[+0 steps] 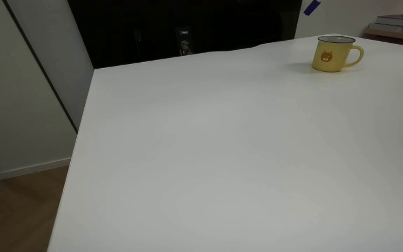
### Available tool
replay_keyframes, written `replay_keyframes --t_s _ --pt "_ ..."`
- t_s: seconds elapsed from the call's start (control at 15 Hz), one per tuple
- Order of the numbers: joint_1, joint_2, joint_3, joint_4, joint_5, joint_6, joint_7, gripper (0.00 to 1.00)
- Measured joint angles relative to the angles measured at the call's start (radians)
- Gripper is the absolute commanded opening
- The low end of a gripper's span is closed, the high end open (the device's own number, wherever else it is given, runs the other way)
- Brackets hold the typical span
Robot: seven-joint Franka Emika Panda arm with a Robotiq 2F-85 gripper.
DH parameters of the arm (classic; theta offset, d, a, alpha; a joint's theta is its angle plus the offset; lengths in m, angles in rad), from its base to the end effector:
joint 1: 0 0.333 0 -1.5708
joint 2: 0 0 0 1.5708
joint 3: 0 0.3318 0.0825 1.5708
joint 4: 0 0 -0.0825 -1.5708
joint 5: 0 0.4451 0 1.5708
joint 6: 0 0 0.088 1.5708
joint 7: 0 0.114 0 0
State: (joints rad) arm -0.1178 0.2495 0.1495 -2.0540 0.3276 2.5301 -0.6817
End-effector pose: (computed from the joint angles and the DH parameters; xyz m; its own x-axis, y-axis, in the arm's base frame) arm 0.6589 0.0167 0.3079 0.8582 0.4041 0.3166 0.4529 -0.8863 -0.0965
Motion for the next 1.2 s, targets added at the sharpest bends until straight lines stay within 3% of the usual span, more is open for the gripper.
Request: replay_keyframes --t_s 0.27,0.53,0.8,1.2 --pt "-0.014 0.009 0.036 -0.002 0.222 -0.122 -0.166 0.04" --pt "-0.014 0.044 0.036 -0.010 0.369 -0.250 -0.279 0.04" --pt "-0.009 0.095 0.028 -0.039 0.426 -0.328 -0.327 0.04" --pt "0.014 0.171 0.009 -0.111 0.439 -0.350 -0.357 0.04"
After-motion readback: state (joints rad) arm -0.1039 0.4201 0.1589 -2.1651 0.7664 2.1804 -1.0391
